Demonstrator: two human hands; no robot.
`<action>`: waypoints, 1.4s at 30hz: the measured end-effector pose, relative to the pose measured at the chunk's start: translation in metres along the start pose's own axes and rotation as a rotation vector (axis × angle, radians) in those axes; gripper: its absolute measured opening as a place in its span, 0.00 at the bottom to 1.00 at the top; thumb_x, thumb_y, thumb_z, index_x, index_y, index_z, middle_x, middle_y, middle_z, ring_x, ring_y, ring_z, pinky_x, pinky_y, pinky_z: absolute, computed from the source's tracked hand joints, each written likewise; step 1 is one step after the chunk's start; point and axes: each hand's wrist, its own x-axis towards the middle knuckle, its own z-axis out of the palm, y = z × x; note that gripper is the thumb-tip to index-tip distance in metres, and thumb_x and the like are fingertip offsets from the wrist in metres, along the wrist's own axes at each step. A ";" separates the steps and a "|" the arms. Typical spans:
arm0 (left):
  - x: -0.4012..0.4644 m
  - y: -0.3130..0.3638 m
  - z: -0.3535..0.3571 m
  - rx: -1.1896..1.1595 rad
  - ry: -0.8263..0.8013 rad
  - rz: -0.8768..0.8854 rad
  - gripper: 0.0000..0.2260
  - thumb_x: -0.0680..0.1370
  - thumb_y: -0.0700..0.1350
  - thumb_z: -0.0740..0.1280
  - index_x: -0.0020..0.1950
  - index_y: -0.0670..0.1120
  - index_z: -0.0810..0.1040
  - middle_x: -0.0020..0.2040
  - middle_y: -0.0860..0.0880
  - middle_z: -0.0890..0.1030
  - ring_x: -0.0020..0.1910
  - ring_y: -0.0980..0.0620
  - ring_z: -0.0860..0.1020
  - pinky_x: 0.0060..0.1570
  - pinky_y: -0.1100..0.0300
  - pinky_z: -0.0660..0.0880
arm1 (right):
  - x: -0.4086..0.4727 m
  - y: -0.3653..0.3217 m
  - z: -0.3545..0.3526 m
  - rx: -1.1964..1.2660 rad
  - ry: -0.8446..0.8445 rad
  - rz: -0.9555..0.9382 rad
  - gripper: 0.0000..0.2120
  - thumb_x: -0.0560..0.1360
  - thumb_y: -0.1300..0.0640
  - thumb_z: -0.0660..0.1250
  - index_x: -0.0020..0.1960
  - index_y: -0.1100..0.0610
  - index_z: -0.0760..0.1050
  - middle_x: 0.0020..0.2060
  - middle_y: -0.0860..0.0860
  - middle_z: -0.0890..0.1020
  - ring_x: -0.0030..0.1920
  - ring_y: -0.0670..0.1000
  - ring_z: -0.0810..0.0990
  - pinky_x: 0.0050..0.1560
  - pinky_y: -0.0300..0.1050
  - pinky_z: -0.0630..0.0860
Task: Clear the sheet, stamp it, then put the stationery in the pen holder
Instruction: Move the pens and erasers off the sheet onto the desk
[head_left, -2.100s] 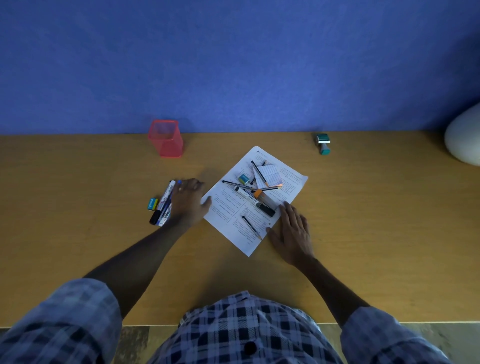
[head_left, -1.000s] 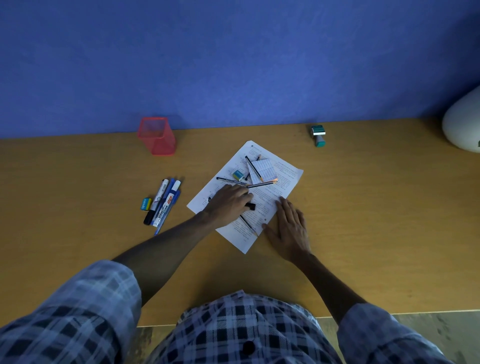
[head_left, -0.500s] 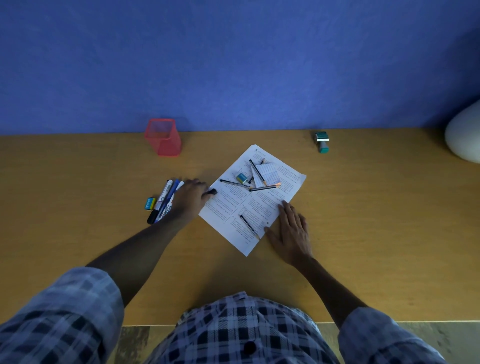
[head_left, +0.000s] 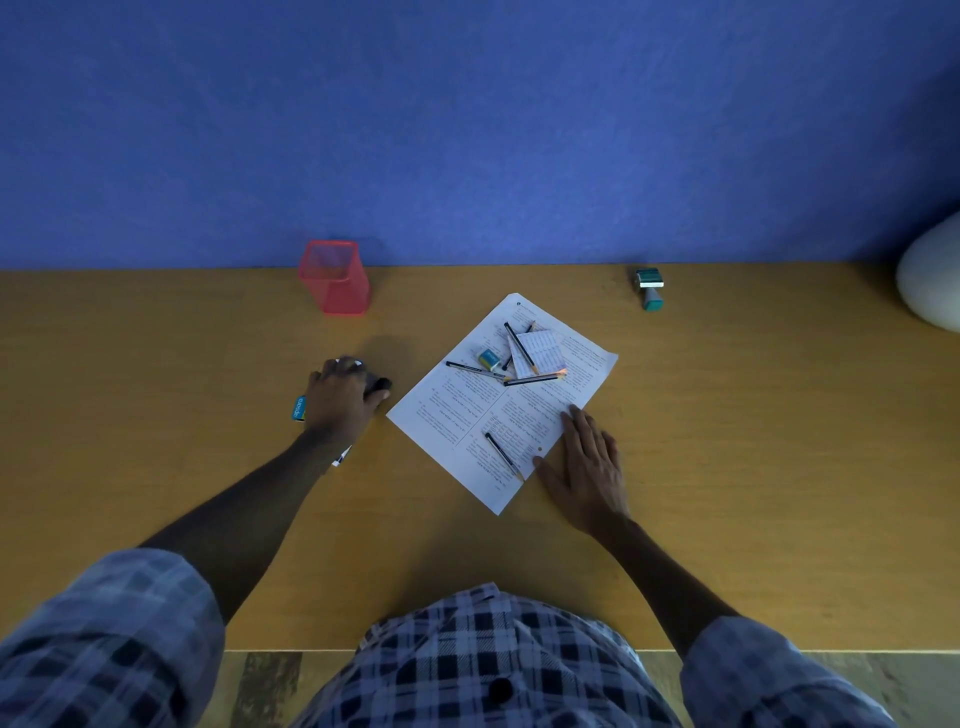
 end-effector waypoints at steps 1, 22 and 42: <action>0.000 0.001 0.001 0.007 0.012 -0.003 0.16 0.74 0.52 0.71 0.48 0.38 0.79 0.55 0.40 0.79 0.55 0.38 0.75 0.51 0.46 0.69 | 0.000 0.000 0.000 0.000 0.002 -0.001 0.40 0.76 0.31 0.47 0.79 0.57 0.53 0.79 0.53 0.56 0.78 0.53 0.54 0.76 0.52 0.48; -0.045 0.121 0.027 -0.238 -0.162 0.829 0.12 0.76 0.44 0.70 0.58 0.43 0.81 0.55 0.46 0.79 0.55 0.47 0.76 0.46 0.52 0.77 | 0.000 0.000 0.001 -0.008 0.021 -0.007 0.38 0.77 0.33 0.50 0.78 0.58 0.55 0.78 0.53 0.58 0.78 0.53 0.56 0.76 0.53 0.52; 0.018 0.089 0.024 -0.123 -0.034 0.510 0.07 0.76 0.42 0.70 0.51 0.41 0.81 0.50 0.45 0.79 0.50 0.43 0.77 0.41 0.53 0.73 | 0.000 0.002 0.004 -0.009 0.016 0.004 0.37 0.78 0.34 0.51 0.79 0.56 0.52 0.79 0.52 0.55 0.79 0.52 0.53 0.76 0.50 0.46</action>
